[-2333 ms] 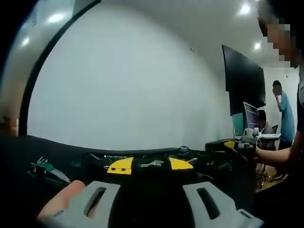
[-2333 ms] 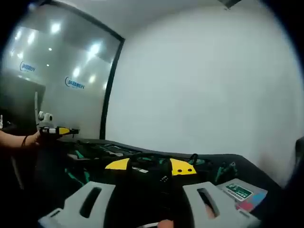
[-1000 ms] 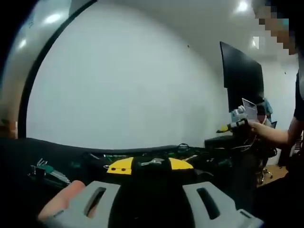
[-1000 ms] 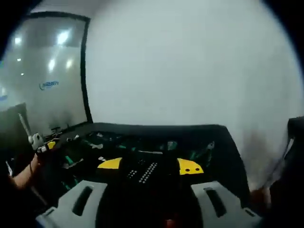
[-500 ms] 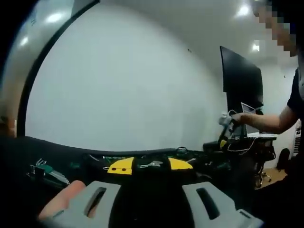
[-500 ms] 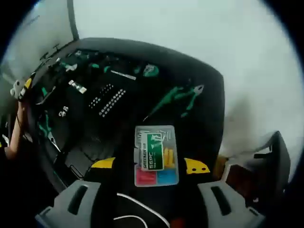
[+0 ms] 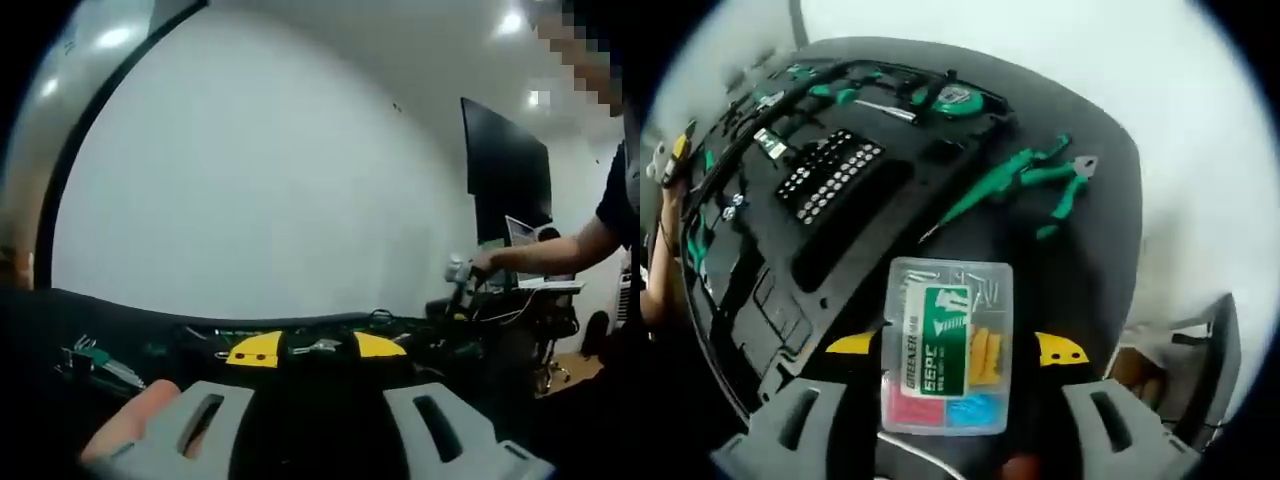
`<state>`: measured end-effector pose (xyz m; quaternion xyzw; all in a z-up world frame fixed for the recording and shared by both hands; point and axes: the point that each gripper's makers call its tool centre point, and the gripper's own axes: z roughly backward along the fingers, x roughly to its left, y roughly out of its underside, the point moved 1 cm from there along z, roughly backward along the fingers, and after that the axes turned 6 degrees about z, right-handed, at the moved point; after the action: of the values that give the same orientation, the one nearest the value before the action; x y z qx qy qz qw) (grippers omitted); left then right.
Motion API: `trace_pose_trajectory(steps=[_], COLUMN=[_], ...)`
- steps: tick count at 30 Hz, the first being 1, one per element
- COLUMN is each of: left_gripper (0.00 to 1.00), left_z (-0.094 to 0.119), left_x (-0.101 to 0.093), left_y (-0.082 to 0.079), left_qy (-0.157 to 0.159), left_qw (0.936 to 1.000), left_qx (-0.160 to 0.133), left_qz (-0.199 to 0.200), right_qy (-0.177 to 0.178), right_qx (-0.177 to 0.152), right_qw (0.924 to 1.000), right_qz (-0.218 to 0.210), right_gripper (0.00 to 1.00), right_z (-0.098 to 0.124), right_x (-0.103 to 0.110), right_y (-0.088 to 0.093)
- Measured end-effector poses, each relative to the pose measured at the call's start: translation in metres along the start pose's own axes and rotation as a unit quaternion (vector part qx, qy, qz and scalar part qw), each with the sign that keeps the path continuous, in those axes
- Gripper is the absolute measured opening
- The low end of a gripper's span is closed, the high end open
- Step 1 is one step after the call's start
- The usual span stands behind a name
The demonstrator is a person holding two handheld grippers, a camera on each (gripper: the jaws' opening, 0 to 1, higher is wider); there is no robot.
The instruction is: Pick up the tools and put them into their designated positions in the toolbox.
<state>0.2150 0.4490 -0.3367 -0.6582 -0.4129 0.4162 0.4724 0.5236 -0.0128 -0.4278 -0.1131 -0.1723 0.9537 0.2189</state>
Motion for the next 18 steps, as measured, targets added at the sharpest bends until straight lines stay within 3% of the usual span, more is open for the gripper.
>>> trace_pose_trajectory(steps=[2, 5, 12, 15, 17, 18], left_gripper=[0.28, 0.28, 0.28, 0.28, 0.28, 0.28], left_z=[0.0, 0.0, 0.001, 0.001, 0.0, 0.0], left_x=[0.0, 0.0, 0.0, -0.001, 0.0, 0.0], left_y=[0.0, 0.0, -0.002, -0.002, -0.002, -0.002], left_qy=[0.0, 0.001, 0.004, 0.003, 0.003, 0.003], left_qw=[1.0, 1.0, 1.0, 1.0, 1.0, 1.0], left_qx=[0.0, -0.001, -0.005, -0.004, -0.003, -0.003], left_qz=[0.0, 0.0, 0.004, 0.003, 0.002, 0.001], right_qy=[-0.02, -0.005, -0.014, -0.023, -0.048, -0.078], right_qx=[-0.003, -0.022, -0.034, 0.005, 0.026, 0.053], right_qw=[0.9998, 0.9997, 0.9984, 0.9995, 0.9955, 0.9909], right_qz=[-0.003, -0.004, -0.044, -0.023, -0.077, -0.096], right_gripper=[0.52, 0.51, 0.5, 0.5, 0.5, 0.5], right_z=[-0.005, -0.002, 0.031, 0.037, 0.049, 0.051], right_x=[0.005, -0.011, -0.008, -0.005, 0.019, 0.032], right_y=[-0.001, -0.005, 0.006, 0.017, 0.022, 0.03])
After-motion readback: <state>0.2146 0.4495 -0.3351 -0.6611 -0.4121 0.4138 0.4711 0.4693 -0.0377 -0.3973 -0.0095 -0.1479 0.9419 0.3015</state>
